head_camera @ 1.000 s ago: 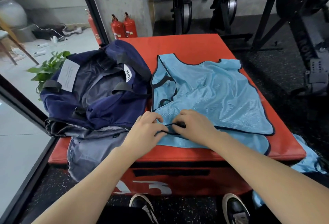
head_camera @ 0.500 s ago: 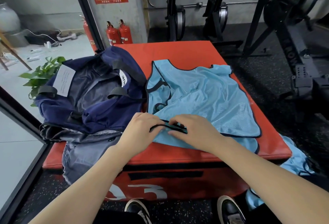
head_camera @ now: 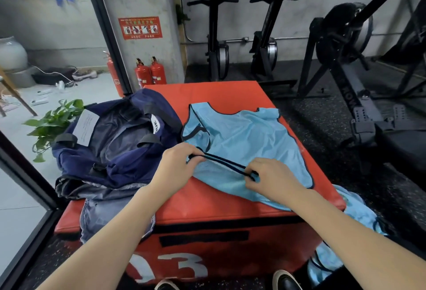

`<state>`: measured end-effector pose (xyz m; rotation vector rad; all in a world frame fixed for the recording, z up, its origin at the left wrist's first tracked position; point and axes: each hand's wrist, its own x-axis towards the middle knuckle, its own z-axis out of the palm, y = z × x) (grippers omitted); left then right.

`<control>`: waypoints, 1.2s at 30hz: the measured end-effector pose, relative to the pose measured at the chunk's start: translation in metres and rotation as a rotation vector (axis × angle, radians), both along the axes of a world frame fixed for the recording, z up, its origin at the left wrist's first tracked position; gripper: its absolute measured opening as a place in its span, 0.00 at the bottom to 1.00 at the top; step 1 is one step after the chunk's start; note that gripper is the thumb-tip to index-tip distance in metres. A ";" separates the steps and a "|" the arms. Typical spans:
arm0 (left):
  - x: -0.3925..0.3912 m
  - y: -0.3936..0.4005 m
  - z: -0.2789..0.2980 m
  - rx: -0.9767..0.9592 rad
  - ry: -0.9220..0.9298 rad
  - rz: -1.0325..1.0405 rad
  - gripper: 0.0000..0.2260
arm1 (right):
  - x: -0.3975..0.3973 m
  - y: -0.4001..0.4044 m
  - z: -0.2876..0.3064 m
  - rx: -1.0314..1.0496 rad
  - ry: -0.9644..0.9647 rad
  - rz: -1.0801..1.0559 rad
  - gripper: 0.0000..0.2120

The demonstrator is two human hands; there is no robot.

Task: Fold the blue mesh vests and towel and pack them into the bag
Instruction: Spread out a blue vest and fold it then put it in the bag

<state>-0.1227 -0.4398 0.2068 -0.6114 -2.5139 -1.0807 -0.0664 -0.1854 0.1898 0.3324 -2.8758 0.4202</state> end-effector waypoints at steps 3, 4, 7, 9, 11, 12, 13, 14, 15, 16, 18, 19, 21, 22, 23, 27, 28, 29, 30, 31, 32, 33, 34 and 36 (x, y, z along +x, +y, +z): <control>0.000 0.009 0.025 0.048 0.009 0.036 0.03 | 0.013 0.024 0.007 -0.006 -0.024 -0.061 0.09; 0.000 0.011 0.036 0.056 0.021 0.048 0.03 | 0.017 0.032 0.010 0.005 -0.030 -0.086 0.09; -0.002 0.015 0.075 0.068 0.082 0.076 0.04 | 0.030 0.057 0.022 -0.004 -0.018 -0.153 0.08; -0.004 0.016 0.106 0.094 0.128 0.101 0.05 | 0.039 0.075 0.032 -0.005 -0.009 -0.214 0.12; -0.007 0.014 0.138 0.113 0.158 0.137 0.05 | 0.044 0.094 0.047 -0.082 0.037 -0.269 0.16; -0.007 0.014 0.155 0.110 0.177 0.157 0.05 | 0.046 0.103 0.057 -0.146 0.082 -0.291 0.14; -0.008 0.013 0.171 0.103 0.189 0.174 0.05 | 0.047 0.109 0.070 -0.200 0.120 -0.311 0.13; -0.009 0.013 0.187 0.106 0.193 0.183 0.04 | 0.046 0.115 0.085 -0.246 0.156 -0.334 0.12; -0.009 0.012 0.202 0.121 0.187 0.191 0.03 | 0.046 0.118 0.102 -0.279 0.196 -0.356 0.11; -0.007 0.011 0.218 0.146 0.182 0.204 0.02 | 0.045 0.121 0.120 -0.327 0.242 -0.378 0.10; -0.005 0.007 0.248 0.215 0.174 0.204 0.03 | 0.045 0.123 0.162 -0.456 0.341 -0.393 0.08; -0.005 0.002 0.262 0.280 0.155 0.176 0.05 | 0.047 0.123 0.183 -0.521 0.383 -0.385 0.07; -0.006 -0.008 0.290 0.436 0.069 0.108 0.06 | 0.051 0.123 0.225 -0.636 0.450 -0.355 0.08; -0.005 -0.013 0.304 0.481 0.021 0.089 0.04 | 0.053 0.122 0.245 -0.696 0.477 -0.330 0.08; -0.003 -0.018 0.318 0.514 -0.018 0.073 0.03 | 0.056 0.122 0.265 -0.745 0.503 -0.301 0.08; 0.010 -0.031 0.372 0.708 -0.055 -0.013 0.04 | 0.070 0.121 0.334 -0.807 0.555 -0.213 0.08; 0.018 -0.032 0.384 0.738 -0.047 -0.038 0.04 | 0.077 0.121 0.348 -0.828 0.543 -0.194 0.07; 0.024 -0.033 0.394 0.741 -0.033 -0.062 0.04 | 0.082 0.121 0.361 -0.842 0.529 -0.178 0.06; 0.029 -0.034 0.402 0.728 -0.011 -0.087 0.04 | 0.087 0.122 0.372 -0.845 0.525 -0.168 0.06; 0.034 -0.035 0.409 0.698 0.017 -0.102 0.05 | 0.090 0.122 0.381 -0.840 0.533 -0.161 0.05; 0.037 -0.036 0.416 0.673 0.040 -0.111 0.07 | 0.093 0.121 0.389 -0.834 0.551 -0.152 0.05; 0.040 -0.038 0.423 0.652 0.059 -0.118 0.08 | 0.094 0.121 0.396 -0.837 0.571 -0.140 0.04; 0.041 -0.041 0.429 0.634 0.068 -0.122 0.09 | 0.094 0.121 0.401 -0.844 0.587 -0.131 0.03; 0.036 -0.047 0.438 0.577 0.074 -0.110 0.08 | 0.091 0.122 0.409 -0.832 0.602 -0.143 0.02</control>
